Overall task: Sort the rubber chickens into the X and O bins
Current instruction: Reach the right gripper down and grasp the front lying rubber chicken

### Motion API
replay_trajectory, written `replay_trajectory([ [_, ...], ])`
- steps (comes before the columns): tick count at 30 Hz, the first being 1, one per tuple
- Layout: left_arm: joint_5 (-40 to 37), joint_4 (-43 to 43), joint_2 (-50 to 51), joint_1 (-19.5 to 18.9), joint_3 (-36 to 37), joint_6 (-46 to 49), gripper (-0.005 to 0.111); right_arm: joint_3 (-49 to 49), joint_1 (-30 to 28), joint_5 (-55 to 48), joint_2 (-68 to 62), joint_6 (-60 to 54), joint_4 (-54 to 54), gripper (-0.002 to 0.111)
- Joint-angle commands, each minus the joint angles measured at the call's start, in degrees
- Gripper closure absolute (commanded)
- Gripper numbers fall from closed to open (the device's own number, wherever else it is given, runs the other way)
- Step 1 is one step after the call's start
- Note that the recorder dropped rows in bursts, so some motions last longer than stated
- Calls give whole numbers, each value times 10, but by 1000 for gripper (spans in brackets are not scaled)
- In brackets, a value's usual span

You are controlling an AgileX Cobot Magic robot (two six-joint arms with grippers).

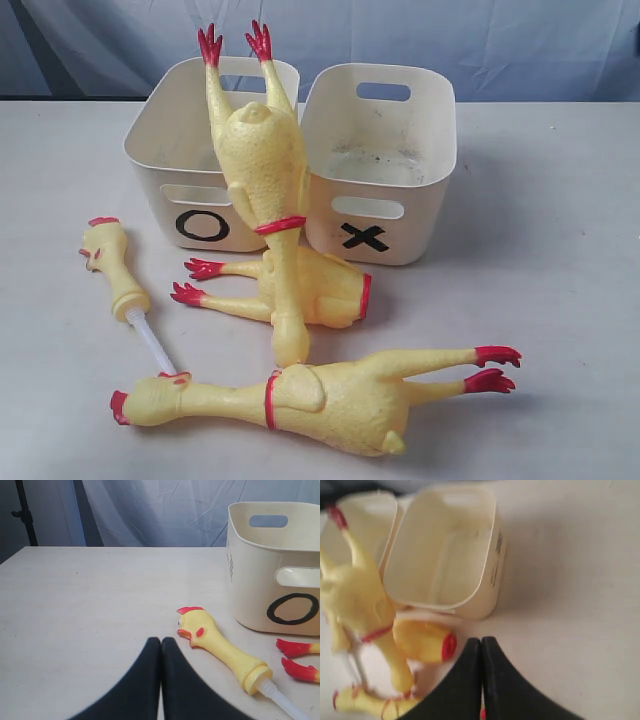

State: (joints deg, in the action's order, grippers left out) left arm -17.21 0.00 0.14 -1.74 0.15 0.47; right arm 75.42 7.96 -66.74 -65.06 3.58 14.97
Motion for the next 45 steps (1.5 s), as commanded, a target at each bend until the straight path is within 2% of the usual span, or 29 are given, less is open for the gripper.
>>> replay_trajectory([
  [1, 5, -3, -1, 3, -2, 0, 107, -8, 33, -32, -69, -217, 105, 109],
  [6, 5, -4, -1, 3, -2, 0, 107, -58, 111, -3, -116, -286, 116, 109],
  [10, 5, -3, -1, 3, -2, 0, 107, -107, 167, 87, -165, -310, 42, 109],
  [13, 5, -3, -1, 3, -2, 0, 107, -141, 205, 123, -210, -371, 11, 109],
  [21, 5, -3, -1, 3, -2, 0, 107, -142, 266, 170, -294, -424, 111, 109],
  [23, 5, -3, -1, 3, -2, 0, 107, -142, 278, 170, -301, -441, 115, 98],
  [27, 5, -3, -1, 3, -2, 0, 107, -120, 297, 141, -302, -482, 180, 53],
  [30, 5, -3, -1, 3, -2, 0, 107, -109, 318, 87, -302, -501, 224, 14],
  [31, 5, -3, -1, 3, -2, 0, 107, -109, 329, 79, -302, -504, 222, 8],
  [32, 5, -3, -1, 3, -2, 0, 107, -109, 339, 70, -302, -504, 203, 6],
  [36, 5, -3, -1, 3, -2, 0, 107, -111, 383, 71, -314, -483, 74, 10],
  [38, 5, -3, -1, 3, -2, 0, 107, -111, 403, 71, -324, -474, 18, 16],
  [41, 5, -3, -1, 3, -2, 0, 107, -111, 426, 84, -341, -474, -23, 24],
  [45, 5, -3, -1, 3, -2, 0, 107, -111, 451, 129, -367, -474, -55, 24],
])
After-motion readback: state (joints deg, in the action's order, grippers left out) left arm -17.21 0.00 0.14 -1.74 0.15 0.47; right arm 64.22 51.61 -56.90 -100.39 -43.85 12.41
